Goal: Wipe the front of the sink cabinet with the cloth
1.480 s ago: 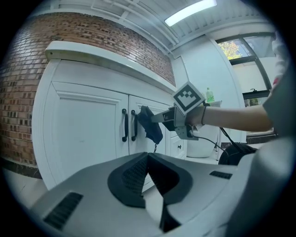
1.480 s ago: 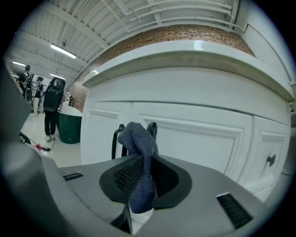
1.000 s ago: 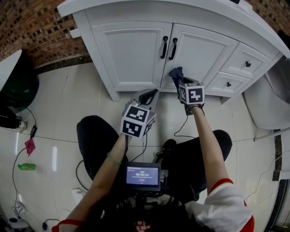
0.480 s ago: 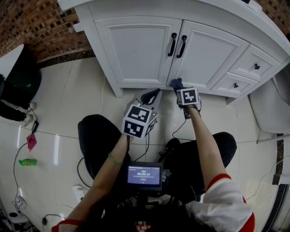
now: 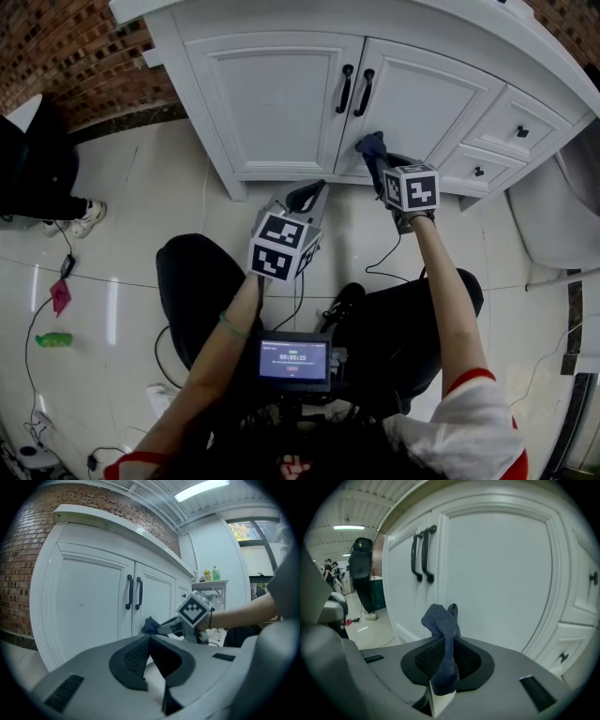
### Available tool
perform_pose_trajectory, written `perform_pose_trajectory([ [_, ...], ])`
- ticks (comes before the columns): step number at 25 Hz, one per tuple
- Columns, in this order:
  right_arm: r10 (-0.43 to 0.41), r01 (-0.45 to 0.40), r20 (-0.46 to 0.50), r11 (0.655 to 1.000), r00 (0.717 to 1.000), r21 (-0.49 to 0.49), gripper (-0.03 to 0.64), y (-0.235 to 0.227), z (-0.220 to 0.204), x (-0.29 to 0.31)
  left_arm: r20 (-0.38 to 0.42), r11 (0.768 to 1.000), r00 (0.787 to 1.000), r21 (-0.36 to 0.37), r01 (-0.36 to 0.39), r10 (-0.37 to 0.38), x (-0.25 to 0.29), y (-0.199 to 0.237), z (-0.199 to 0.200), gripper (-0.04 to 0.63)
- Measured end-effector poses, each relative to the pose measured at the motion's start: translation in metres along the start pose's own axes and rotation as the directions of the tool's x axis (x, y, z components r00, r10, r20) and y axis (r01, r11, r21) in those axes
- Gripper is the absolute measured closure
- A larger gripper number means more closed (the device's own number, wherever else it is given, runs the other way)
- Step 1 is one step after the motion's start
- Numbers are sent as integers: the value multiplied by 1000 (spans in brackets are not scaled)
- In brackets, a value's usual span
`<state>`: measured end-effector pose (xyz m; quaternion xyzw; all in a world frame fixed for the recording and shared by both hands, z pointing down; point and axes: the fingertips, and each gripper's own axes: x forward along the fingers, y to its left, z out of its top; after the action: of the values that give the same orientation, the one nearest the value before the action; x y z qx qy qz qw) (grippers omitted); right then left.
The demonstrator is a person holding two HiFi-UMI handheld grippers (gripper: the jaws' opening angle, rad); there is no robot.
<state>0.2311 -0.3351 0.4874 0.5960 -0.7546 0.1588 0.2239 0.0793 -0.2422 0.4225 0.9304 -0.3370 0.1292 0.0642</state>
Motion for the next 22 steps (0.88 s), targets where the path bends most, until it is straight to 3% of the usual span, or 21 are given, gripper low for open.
perform_pose_trajectory([
  [5, -21, 29, 177, 999, 984, -45, 554, -17, 82, -62, 20, 1000, 1000, 21, 17, -18, 0, -16, 15, 575],
  [13, -42, 92, 401, 990, 915, -106, 554, -27, 183, -144, 70, 996, 996, 74, 49, -54, 6, -42, 52, 575],
  [18, -83, 145, 477, 985, 875, -95, 554, -41, 212, -177, 81, 993, 994, 96, 62, -70, 6, -55, 63, 575],
  [22, -112, 170, 460, 981, 881, -88, 554, -50, 206, -174, 74, 994, 995, 94, 63, -70, 7, -57, 62, 575],
])
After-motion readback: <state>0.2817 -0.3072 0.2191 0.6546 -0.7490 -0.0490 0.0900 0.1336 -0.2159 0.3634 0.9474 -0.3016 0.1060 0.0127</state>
